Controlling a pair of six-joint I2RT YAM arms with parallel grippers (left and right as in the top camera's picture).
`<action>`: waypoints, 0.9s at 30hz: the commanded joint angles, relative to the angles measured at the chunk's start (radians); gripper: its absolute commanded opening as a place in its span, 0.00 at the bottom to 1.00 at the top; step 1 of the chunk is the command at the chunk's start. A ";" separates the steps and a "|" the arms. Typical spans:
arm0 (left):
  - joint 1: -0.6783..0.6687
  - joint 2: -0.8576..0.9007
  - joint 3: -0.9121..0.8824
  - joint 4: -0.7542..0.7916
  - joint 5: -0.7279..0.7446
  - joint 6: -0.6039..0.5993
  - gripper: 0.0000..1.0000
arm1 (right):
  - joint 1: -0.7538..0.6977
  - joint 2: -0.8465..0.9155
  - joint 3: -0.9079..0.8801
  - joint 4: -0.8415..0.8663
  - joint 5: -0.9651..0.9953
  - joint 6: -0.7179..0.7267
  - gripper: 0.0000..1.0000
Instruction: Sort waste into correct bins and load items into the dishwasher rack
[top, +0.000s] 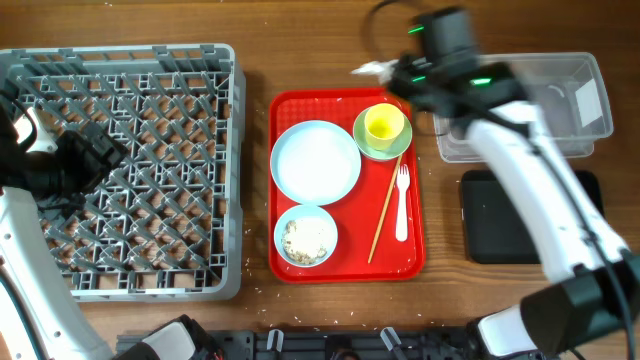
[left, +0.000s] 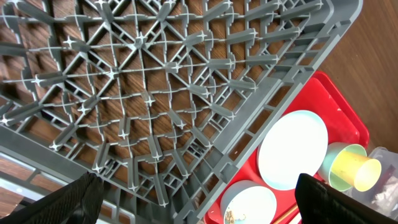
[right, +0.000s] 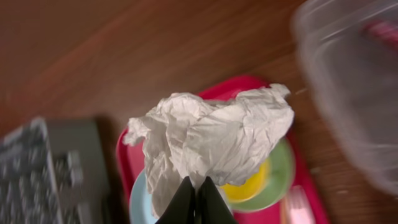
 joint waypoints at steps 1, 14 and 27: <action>0.003 -0.010 0.012 0.000 0.001 -0.006 1.00 | -0.201 -0.014 0.001 -0.054 0.101 -0.045 0.04; 0.004 -0.010 0.012 0.000 0.001 -0.006 1.00 | -0.386 0.050 -0.030 -0.114 -0.537 -0.510 0.94; 0.003 -0.010 0.012 0.000 0.001 -0.006 1.00 | 0.077 0.024 -0.022 -0.175 -0.051 -0.330 1.00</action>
